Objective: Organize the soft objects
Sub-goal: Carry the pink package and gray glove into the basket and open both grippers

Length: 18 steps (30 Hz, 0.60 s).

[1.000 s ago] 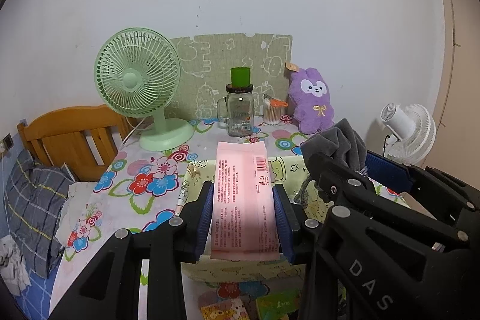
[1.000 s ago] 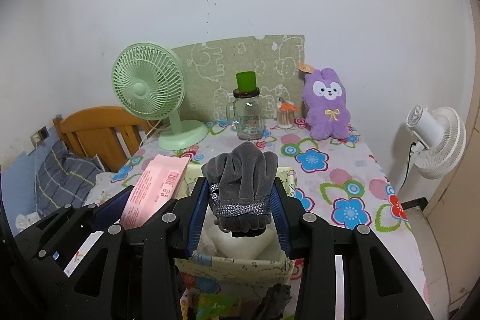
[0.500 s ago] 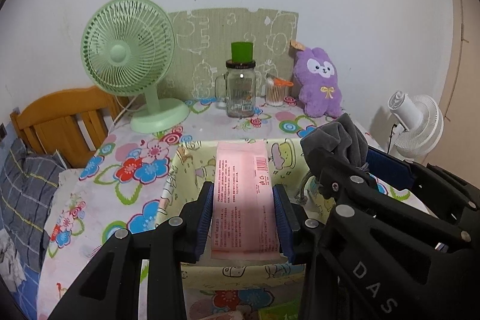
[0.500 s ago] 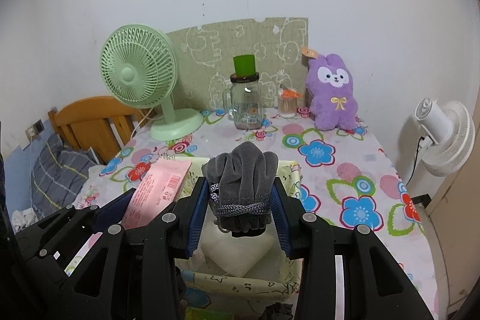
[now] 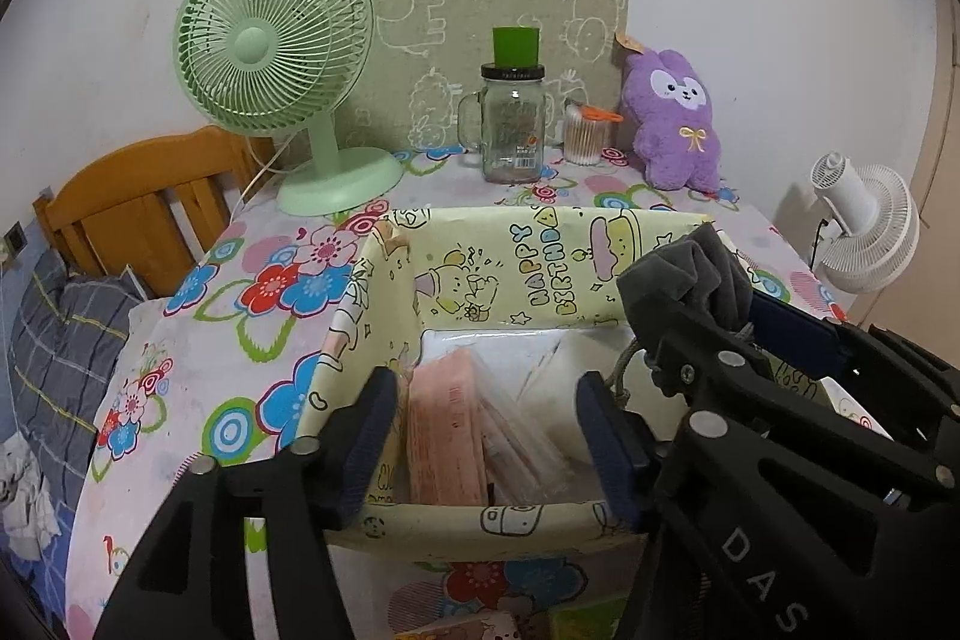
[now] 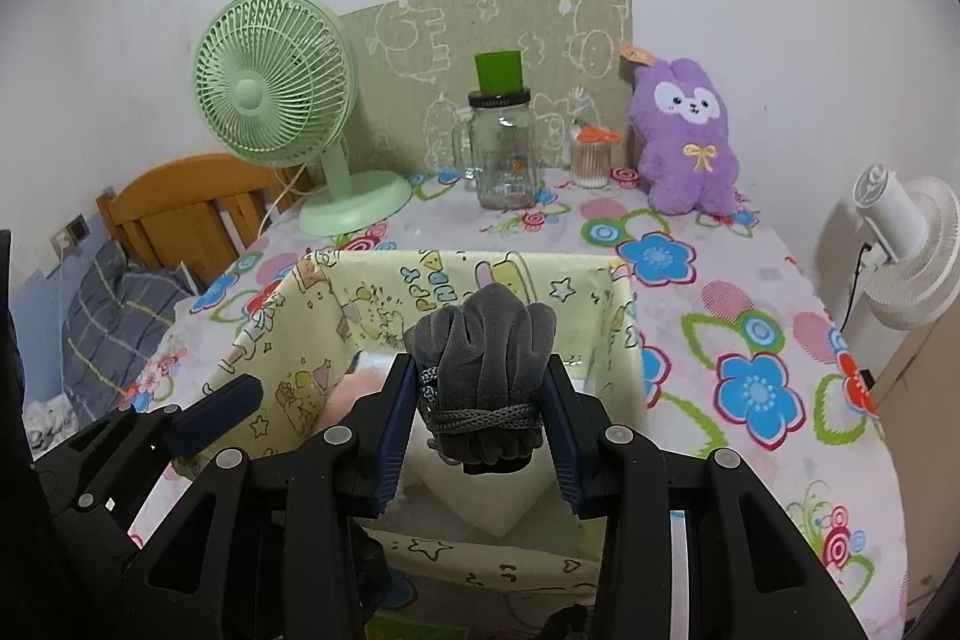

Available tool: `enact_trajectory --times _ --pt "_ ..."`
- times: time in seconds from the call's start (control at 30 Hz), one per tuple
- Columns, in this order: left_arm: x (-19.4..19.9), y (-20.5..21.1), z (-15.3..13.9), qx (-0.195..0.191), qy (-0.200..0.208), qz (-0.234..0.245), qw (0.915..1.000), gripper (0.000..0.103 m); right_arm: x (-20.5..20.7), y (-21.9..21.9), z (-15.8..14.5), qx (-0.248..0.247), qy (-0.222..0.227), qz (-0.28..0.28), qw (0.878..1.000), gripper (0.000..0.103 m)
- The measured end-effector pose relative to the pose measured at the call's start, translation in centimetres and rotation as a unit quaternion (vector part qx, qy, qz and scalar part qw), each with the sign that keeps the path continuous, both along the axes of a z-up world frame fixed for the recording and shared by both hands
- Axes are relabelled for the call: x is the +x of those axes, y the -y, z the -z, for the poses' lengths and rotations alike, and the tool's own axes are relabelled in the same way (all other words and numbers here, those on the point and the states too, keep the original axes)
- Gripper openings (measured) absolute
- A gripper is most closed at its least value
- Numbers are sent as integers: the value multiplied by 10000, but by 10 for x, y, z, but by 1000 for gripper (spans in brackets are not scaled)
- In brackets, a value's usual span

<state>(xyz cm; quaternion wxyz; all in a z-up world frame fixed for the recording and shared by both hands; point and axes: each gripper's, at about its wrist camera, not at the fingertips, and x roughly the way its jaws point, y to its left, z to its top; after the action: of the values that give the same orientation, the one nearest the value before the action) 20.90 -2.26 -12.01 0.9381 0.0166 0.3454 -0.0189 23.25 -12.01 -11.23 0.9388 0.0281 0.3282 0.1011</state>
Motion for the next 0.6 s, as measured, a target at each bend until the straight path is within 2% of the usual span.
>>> enact_trajectory --times 0.37,0.47,0.57,0.6 --pt "5 -2 0 31 -30 -23 10000 80 12 -5 3 98 -41 -203 9997 45" --pt "5 -2 1 26 -24 -18 10000 83 15 -6 4 147 -109 -260 9995 49" --pt "5 -2 1 -8 -32 23 10000 87 16 -7 4 173 -95 -322 9993 60" --pt "5 -1 1 -27 -34 45 10000 89 16 -6 4 170 -62 -311 9994 70"
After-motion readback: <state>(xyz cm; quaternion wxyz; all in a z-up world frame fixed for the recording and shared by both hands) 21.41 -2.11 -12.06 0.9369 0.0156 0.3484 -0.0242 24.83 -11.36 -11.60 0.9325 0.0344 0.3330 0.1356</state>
